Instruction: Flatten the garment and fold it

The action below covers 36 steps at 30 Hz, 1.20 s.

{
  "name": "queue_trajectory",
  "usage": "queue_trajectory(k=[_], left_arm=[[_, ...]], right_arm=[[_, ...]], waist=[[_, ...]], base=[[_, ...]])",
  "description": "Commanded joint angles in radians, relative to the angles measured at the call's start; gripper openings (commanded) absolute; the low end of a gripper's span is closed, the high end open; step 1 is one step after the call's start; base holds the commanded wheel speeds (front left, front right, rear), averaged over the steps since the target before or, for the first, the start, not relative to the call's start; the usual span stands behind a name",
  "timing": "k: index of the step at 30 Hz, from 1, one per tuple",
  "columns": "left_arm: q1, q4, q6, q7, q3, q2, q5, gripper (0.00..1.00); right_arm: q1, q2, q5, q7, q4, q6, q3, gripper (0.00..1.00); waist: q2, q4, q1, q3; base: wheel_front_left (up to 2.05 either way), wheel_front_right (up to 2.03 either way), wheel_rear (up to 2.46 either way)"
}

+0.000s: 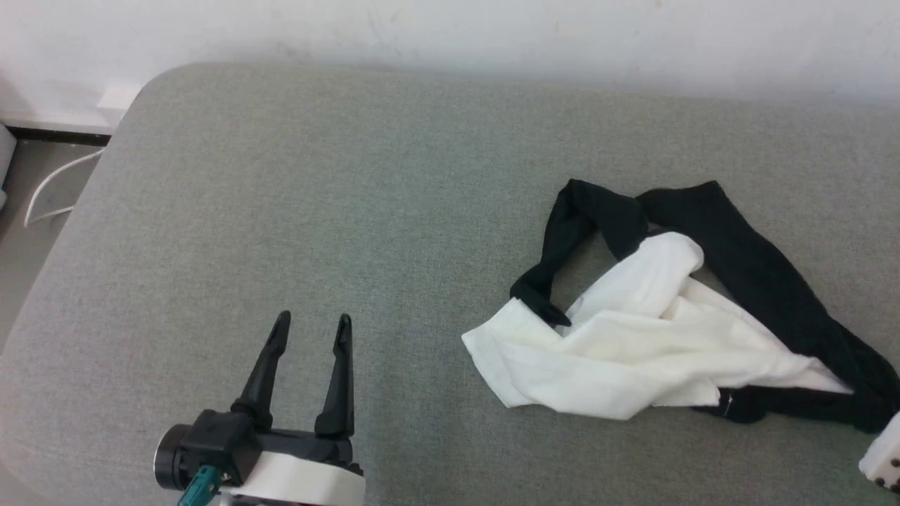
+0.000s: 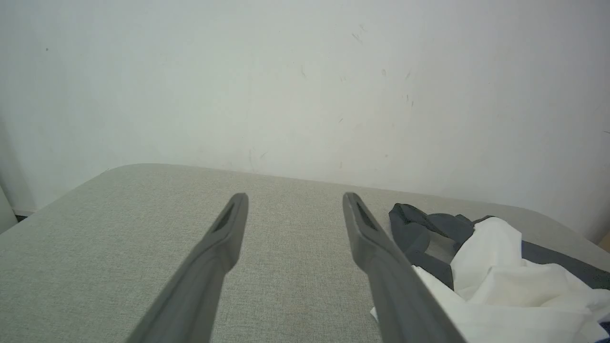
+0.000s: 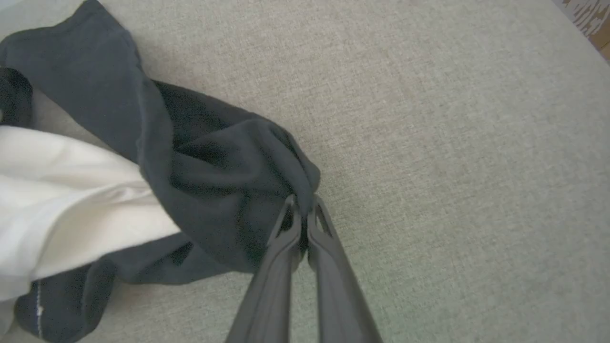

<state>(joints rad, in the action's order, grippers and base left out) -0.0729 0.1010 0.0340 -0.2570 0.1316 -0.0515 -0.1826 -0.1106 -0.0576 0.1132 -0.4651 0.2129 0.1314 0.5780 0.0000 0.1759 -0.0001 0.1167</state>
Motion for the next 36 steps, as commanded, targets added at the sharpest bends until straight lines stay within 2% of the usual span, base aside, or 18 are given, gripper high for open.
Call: queue_trajectory(k=[1, 4, 5, 6, 9, 12, 17, 21, 23, 27, 31, 34, 36], left_arm=[[0.01, -0.005, 0.005, -0.005, -0.002, 0.001, 0.009, 1.0], [0.004, -0.009, 0.004, -0.005, -0.002, 0.001, 0.012, 1.0], [0.001, -0.009, 0.003, -0.005, -0.003, 0.001, 0.012, 1.0], [-0.001, -0.009, 0.002, -0.005, -0.003, 0.001, 0.012, 1.0], [-0.007, -0.009, -0.001, -0.005, -0.002, 0.001, 0.01, 1.0], [-0.007, -0.005, -0.004, -0.005, -0.002, 0.001, 0.006, 1.0], [-0.004, 0.0, -0.009, -0.005, 0.002, 0.001, -0.003, 1.0], [-0.004, 0.002, -0.016, -0.005, 0.009, 0.001, -0.012, 1.0], [-0.001, 0.003, -0.018, -0.005, 0.01, 0.001, -0.015, 1.0], [0.007, 0.002, -0.018, -0.005, 0.012, 0.001, -0.019, 1.0], [0.015, 0.003, -0.018, -0.005, 0.013, 0.001, -0.023, 1.0], [0.023, 0.0, -0.018, -0.005, 0.019, 0.001, -0.028, 1.0], [0.026, 0.0, -0.019, -0.005, 0.021, 0.001, -0.031, 1.0]], right_arm=[[0.001, 0.002, -0.005, 0.018, 0.031, -0.001, 0.024, 0.0], [-0.01, 0.004, -0.023, 0.038, 0.069, -0.001, 0.036, 0.0], [-0.017, 0.005, -0.029, 0.045, 0.069, -0.001, 0.04, 0.16], [-0.023, 0.005, -0.037, 0.051, 0.062, -0.001, 0.035, 1.0], [-0.058, 0.005, -0.028, 0.053, -0.005, -0.001, 0.003, 1.0], [-0.093, -0.021, -0.005, 0.029, -0.141, -0.001, -0.052, 1.0], [-0.134, -0.052, 0.083, -0.084, -0.372, -0.001, -0.188, 1.0], [-0.141, -0.046, 0.164, -0.203, -0.431, -0.001, -0.335, 1.0], [-0.144, -0.065, 0.166, -0.248, -0.416, -0.001, -0.411, 1.0], [-0.178, -0.086, 0.135, -0.292, -0.305, -0.001, -0.492, 1.0], [-0.24, -0.074, 0.11, -0.334, -0.129, -0.001, -0.501, 1.0], [-0.291, -0.089, 0.068, -0.358, 0.0, -0.001, -0.521, 1.0], [-0.308, -0.085, 0.062, -0.357, 0.036, -0.001, -0.517, 1.0]], waist=[[0.0, 0.0, 0.0001, -0.007], [0.0, -0.003, 0.0001, -0.02], [0.0, -0.005, 0.0001, -0.024], [0.0, -0.006, 0.0001, -0.027], [0.0, -0.01, 0.0001, -0.035], [0.0, -0.011, 0.0001, -0.039], [0.0, 0.003, 0.0001, -0.039], [0.0, 0.022, 0.0001, -0.032], [0.0, 0.032, 0.0001, -0.024], [0.0, 0.053, 0.0001, -0.008], [0.0, 0.071, 0.0001, 0.008], [0.0, 0.089, 0.0001, 0.021], [0.0, 0.094, 0.0001, 0.024]], base=[[0.0, 0.0, 0.0], [0.0, 0.0, 0.0], [0.0, 0.0, 0.0], [0.0, 0.0, 0.0], [0.0, 0.0, 0.0], [0.0, 0.0, 0.0], [0.0, 0.0, 0.0], [0.0, 0.0, 0.0], [0.0, 0.0, 0.0], [0.0, 0.0, 0.0], [0.0, 0.0, 0.0], [0.0, 0.0, 0.0], [0.0, 0.0, 0.0]])
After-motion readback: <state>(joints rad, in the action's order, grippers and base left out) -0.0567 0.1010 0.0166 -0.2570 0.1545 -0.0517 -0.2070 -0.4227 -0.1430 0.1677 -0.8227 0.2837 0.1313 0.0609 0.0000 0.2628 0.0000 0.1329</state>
